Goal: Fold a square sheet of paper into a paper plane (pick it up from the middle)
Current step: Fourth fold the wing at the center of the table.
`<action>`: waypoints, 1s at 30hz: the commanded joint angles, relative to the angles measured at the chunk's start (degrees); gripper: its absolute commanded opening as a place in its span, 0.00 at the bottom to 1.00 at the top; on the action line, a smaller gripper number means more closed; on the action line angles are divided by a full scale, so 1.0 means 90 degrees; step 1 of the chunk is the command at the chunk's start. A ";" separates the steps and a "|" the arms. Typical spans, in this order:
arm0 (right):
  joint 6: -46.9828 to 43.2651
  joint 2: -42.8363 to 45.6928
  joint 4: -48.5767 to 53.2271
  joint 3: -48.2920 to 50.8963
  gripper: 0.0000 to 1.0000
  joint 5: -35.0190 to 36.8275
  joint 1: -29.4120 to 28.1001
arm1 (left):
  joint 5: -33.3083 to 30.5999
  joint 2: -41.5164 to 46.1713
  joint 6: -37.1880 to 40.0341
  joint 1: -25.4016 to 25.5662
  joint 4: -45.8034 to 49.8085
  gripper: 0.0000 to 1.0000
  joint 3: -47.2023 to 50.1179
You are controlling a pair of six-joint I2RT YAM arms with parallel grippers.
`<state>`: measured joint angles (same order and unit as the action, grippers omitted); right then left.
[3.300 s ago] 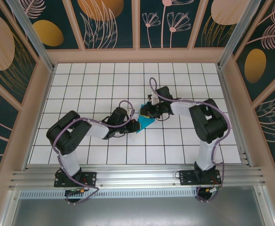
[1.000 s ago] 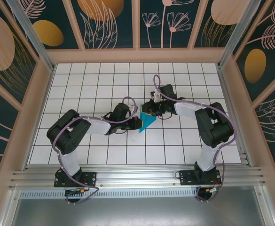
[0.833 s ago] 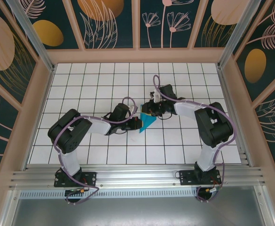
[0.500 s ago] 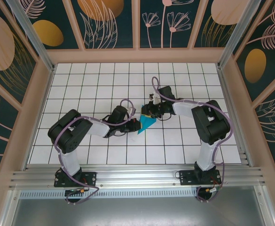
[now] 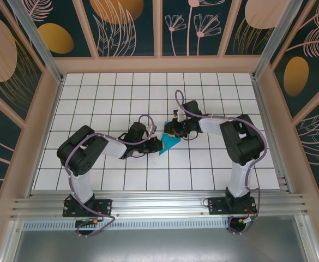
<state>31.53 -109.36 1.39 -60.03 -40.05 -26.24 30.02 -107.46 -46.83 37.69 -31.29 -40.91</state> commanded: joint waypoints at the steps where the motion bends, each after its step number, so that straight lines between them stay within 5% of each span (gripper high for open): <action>1: -0.0007 -0.0091 -0.0126 -0.0173 0.26 0.0126 0.0041 | 0.0266 -0.0174 -0.0055 -0.0040 0.0073 0.00 -0.0171; 30: 0.0068 -0.0219 -0.0286 -0.0200 0.27 0.0005 0.0061 | 0.0971 -0.0520 -0.0432 -0.0277 0.0244 0.00 -0.0499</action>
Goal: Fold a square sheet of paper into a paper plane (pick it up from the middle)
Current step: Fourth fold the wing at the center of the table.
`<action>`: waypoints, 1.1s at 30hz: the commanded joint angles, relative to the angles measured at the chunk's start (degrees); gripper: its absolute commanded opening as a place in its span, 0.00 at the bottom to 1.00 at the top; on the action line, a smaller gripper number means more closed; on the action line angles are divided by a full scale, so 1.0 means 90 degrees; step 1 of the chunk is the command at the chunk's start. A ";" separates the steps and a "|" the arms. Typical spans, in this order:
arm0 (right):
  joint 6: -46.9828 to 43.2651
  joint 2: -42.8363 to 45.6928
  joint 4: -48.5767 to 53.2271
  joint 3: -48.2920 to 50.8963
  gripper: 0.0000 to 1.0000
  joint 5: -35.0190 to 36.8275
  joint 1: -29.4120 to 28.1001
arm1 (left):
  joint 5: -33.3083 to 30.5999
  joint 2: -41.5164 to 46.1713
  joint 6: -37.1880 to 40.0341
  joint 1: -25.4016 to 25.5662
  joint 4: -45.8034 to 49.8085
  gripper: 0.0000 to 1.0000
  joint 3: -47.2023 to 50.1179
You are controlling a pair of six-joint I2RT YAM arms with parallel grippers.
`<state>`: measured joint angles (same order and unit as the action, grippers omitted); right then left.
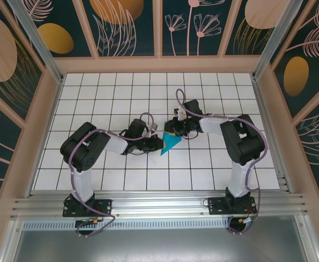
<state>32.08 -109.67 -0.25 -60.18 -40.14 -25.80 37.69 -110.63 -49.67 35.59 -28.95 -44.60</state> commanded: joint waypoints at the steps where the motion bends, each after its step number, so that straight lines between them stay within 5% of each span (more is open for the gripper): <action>1: 0.0002 -0.0218 -0.0137 -0.0187 0.27 -0.0009 0.0025 | 0.0127 -0.0160 -0.0123 -0.0049 -0.0033 0.00 -0.0080; 23: -0.0010 -0.0682 -0.0205 -0.0286 0.27 -0.0013 0.0064 | 0.0227 -0.0218 -0.0438 -0.0166 -0.0094 0.00 0.0020; 33: 0.0010 -0.0851 -0.0042 -0.0184 0.26 0.0172 0.0073 | -0.0116 0.0092 0.0002 -0.0166 0.0571 0.19 0.0008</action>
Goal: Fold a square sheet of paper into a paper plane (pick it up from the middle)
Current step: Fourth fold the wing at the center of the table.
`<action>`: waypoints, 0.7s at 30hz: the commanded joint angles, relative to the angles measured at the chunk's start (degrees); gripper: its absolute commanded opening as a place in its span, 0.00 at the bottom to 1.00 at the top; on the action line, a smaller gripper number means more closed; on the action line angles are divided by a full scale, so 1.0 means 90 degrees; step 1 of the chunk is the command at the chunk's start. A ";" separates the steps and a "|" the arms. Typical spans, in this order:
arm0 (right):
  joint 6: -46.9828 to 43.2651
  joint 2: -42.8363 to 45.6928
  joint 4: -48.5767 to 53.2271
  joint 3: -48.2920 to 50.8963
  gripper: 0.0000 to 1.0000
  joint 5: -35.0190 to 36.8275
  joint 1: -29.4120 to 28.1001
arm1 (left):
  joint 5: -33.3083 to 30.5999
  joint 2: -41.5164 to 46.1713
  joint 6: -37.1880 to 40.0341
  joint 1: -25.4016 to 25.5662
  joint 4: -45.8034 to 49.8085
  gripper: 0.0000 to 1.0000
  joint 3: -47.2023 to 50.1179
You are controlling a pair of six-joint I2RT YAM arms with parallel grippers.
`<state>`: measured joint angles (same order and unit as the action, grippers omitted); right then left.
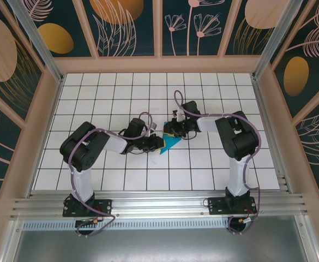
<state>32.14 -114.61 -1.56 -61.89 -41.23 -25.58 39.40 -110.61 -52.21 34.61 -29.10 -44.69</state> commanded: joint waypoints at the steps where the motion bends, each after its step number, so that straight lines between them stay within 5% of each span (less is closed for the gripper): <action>1: -0.0002 -0.0287 0.0103 0.0011 0.26 0.0294 0.0050 | -0.0315 0.0108 0.0310 -0.0057 0.0635 0.19 0.0021; 12: -0.0012 -0.0263 0.0084 0.0060 0.26 0.0279 0.0049 | -0.0312 0.0083 0.0289 -0.0057 0.0539 0.03 0.0218; 21: -0.0085 -0.0363 0.0135 0.0212 0.26 0.0422 0.0040 | -0.0293 0.0387 0.0286 -0.0056 0.0661 0.20 0.0256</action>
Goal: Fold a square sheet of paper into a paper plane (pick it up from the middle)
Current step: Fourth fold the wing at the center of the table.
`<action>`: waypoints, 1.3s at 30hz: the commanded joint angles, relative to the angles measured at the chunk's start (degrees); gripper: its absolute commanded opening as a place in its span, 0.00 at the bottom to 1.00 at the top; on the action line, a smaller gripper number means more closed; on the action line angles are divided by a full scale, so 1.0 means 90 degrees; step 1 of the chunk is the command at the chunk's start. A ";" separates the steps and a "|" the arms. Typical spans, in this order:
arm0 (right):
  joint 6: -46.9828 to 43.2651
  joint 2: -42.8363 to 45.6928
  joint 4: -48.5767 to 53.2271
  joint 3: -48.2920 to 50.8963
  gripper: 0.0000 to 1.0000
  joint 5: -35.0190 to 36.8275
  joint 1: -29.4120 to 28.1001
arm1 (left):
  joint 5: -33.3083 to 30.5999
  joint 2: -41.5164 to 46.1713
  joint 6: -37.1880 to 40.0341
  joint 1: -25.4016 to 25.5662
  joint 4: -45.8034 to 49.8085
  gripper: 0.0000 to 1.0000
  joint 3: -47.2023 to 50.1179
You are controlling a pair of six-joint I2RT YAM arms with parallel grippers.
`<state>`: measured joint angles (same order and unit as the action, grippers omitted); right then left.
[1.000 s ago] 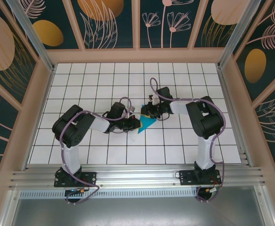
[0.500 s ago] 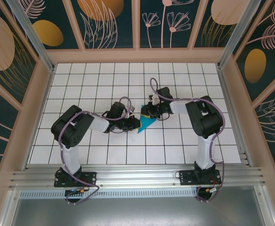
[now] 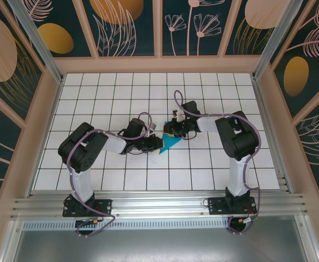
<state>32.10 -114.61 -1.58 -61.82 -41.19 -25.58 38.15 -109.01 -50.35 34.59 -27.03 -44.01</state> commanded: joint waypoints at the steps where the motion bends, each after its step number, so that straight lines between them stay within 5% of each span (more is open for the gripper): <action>1: -0.0080 -0.0379 0.0144 0.0215 0.26 0.0425 0.0040 | -0.0164 0.0301 0.0071 -0.0054 0.0444 0.23 0.0218; 6: -0.0097 -0.0382 0.0171 0.0259 0.26 0.0436 0.0035 | -0.0291 0.0829 0.0023 -0.0054 0.0516 0.30 0.0413; 15: -0.0131 -0.0382 0.0196 0.0290 0.26 0.0489 0.0030 | -0.0348 0.1162 -0.0134 -0.0045 0.0310 0.09 0.0159; 24: -0.0119 -0.0411 0.0165 0.0353 0.25 0.0504 0.0030 | 0.0175 0.0540 -0.0167 0.0141 -0.0069 0.08 -0.0345; 39: -0.0149 -0.0418 0.0205 0.0343 0.25 0.0514 0.0030 | -0.0244 0.0118 0.0249 0.0168 0.0615 0.08 -0.0238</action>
<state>32.08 -114.63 -2.85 -61.06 -41.47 -25.47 36.77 -106.78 -49.95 35.97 -22.90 -46.57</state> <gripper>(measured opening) 0.251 0.080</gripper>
